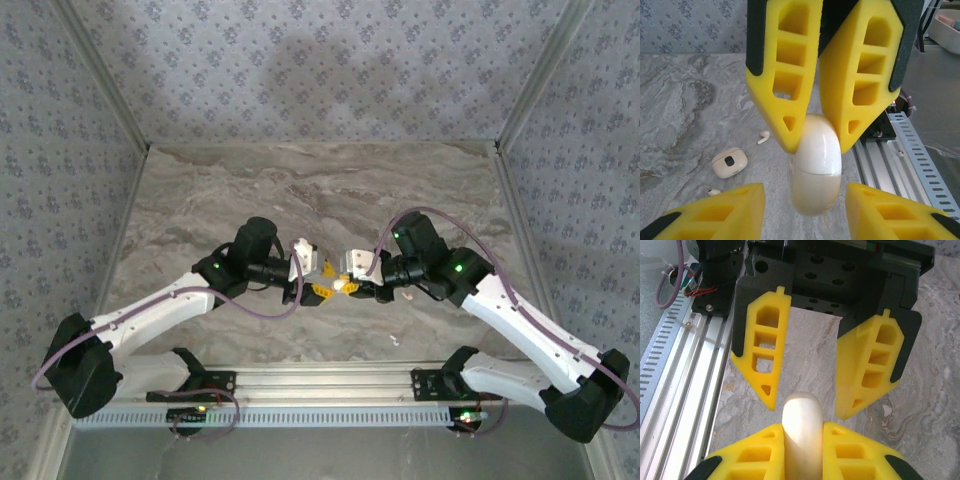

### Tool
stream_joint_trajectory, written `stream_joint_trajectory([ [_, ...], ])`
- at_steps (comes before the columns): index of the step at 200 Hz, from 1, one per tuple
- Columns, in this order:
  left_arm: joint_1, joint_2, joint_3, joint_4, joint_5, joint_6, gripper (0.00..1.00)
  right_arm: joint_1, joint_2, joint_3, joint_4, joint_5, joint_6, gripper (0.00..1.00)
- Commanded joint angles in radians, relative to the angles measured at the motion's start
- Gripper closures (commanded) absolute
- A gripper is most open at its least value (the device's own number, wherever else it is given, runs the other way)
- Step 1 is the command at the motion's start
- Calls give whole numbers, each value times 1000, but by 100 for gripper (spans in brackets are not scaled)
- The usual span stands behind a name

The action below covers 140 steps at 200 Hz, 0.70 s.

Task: Insert the wireless bluetooth earbuds into the charging case

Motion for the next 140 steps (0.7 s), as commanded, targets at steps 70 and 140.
stream_joint_trajectory([
  [70,-10,4,33,21,50,10,63,0,1,-16,85,-74,57,80],
  [140,-10,-18,25,-3,26,20,75,-15,-4,-33,114,-41,96,52],
])
